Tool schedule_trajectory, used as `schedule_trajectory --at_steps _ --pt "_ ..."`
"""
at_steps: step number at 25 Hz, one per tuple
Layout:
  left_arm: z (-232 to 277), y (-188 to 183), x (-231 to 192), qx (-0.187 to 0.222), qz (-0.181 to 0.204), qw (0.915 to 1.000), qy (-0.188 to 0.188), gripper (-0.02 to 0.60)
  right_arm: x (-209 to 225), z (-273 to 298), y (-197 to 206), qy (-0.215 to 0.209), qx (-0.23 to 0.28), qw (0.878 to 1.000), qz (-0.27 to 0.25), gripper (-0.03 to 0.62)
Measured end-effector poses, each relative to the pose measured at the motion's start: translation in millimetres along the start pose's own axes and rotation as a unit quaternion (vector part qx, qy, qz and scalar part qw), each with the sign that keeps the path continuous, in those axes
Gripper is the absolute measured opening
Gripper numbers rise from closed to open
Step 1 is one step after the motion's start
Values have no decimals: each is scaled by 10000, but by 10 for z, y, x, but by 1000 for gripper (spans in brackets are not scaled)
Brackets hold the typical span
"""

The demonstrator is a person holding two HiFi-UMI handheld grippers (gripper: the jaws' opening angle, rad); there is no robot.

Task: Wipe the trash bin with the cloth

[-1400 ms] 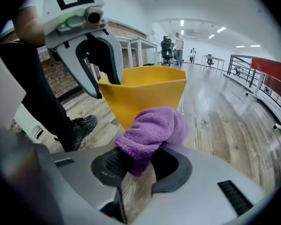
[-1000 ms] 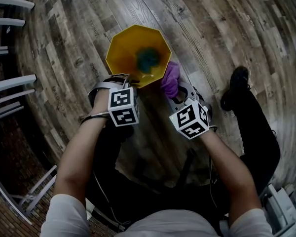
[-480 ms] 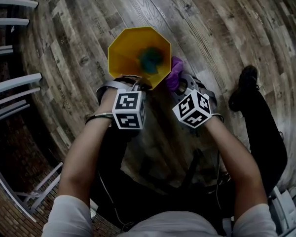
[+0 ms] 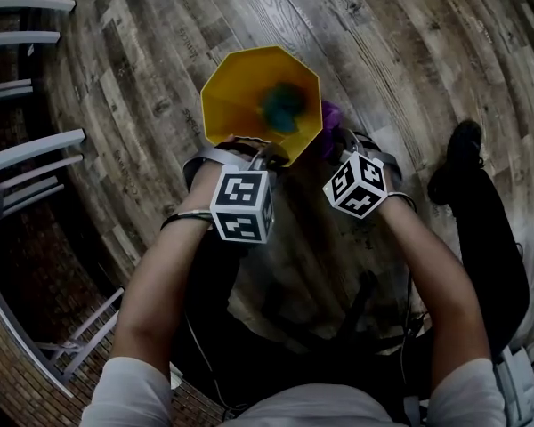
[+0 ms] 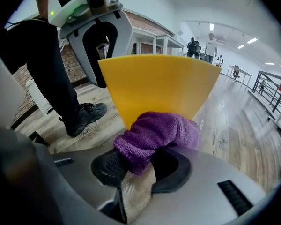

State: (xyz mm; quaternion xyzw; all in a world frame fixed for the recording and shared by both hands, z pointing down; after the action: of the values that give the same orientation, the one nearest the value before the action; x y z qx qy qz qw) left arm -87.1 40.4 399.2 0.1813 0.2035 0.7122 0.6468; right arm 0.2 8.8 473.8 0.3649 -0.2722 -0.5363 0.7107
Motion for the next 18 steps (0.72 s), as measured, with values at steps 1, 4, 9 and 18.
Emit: schedule_trajectory --at_steps 1,4,9,18 --pt "-4 0 -2 17 -7 10000 -1 12 7 44 23 -20 -20 10000 0 107" --pt "-22 -2 -14 71 -52 10000 -23 14 24 165 110 -110 -100 9999 1 107" --pt "-33 -18 -24 144 -58 9999 -74 14 21 331 287 -243 -293 9993 7 107" --pt "-55 -17 11 284 -261 9991 -162 12 23 774 692 -217 -748 9967 218 107"
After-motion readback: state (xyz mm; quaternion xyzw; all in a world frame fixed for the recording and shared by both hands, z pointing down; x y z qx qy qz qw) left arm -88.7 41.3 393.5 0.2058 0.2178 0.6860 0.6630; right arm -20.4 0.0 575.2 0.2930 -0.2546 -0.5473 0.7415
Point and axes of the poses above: the fingertips, and each gripper's own axes: z forward along the fingers, x to its right, y out of its underside, the point moved 6 cm from there along -z, backward along the fingers, and after that the axes turned 15 degrees about x, right-handed, at the moved point
